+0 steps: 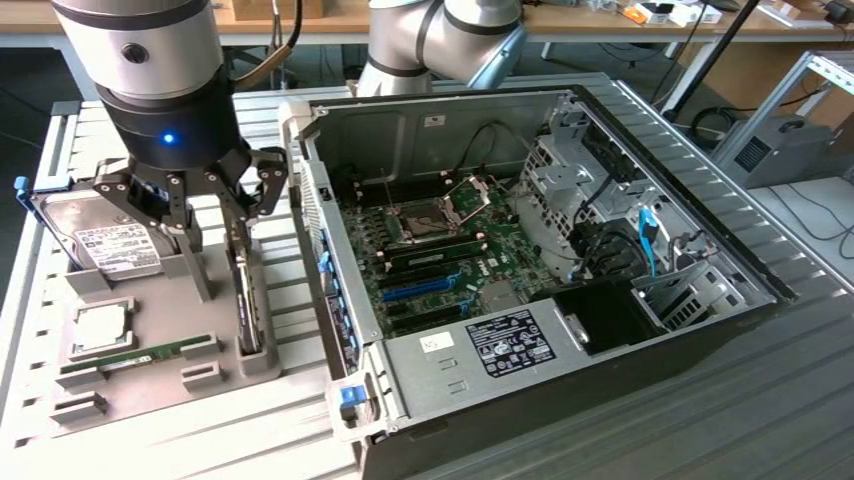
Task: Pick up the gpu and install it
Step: 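Pick up the gpu and move the gpu toward the slot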
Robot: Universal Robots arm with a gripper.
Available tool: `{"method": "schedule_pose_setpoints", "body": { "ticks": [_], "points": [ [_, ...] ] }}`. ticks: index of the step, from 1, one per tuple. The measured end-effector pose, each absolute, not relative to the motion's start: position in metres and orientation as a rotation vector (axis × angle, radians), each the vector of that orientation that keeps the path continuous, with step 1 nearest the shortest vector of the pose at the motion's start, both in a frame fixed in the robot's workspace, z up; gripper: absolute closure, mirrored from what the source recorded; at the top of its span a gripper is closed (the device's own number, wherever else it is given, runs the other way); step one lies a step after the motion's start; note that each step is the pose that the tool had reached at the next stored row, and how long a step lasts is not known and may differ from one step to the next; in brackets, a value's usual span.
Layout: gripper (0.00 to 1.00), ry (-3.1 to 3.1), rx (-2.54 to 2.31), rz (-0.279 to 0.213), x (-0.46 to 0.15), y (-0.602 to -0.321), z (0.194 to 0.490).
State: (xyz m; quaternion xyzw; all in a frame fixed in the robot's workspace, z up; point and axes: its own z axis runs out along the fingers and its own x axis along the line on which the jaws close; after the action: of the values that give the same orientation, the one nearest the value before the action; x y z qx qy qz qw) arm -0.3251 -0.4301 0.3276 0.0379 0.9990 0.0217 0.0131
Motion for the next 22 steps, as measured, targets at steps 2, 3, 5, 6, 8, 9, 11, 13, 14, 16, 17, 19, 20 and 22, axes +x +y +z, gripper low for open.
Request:
{"method": "schedule_pose_setpoints", "body": {
  "ticks": [2, 3, 5, 6, 8, 9, 11, 13, 14, 16, 17, 19, 20, 22],
  "points": [
    [0.52, 3.112, 0.118, 0.068, -0.325, -0.43, 0.326],
    [0.52, 3.112, 0.118, 0.068, -0.325, -0.43, 0.326],
    [0.52, 3.113, 0.118, 0.068, -0.325, -0.43, 0.325],
    [0.52, 3.112, 0.118, 0.068, -0.325, -0.43, 0.324],
    [0.52, 3.112, 0.118, 0.068, -0.325, -0.43, 0.323],
    [0.52, 3.112, 0.118, 0.068, -0.325, -0.43, 0.322],
    [0.52, 3.112, 0.118, 0.068, -0.325, -0.43, 0.321],
    [0.52, 3.112, 0.118, 0.068, -0.325, -0.43, 0.32],
    [0.52, 3.112, 0.118, 0.068, -0.325, -0.43, 0.319],
    [0.52, 3.112, 0.118, 0.068, -0.325, -0.43, 0.318],
    [0.52, 3.113, 0.118, 0.068, -0.325, -0.43, 0.316],
    [0.52, 3.112, 0.118, 0.068, -0.325, -0.43, 0.314],
    [0.52, 3.113, 0.118, 0.068, -0.325, -0.43, 0.312],
    [0.52, 3.112, 0.118, 0.068, -0.325, -0.43, 0.308]
  ]
}}
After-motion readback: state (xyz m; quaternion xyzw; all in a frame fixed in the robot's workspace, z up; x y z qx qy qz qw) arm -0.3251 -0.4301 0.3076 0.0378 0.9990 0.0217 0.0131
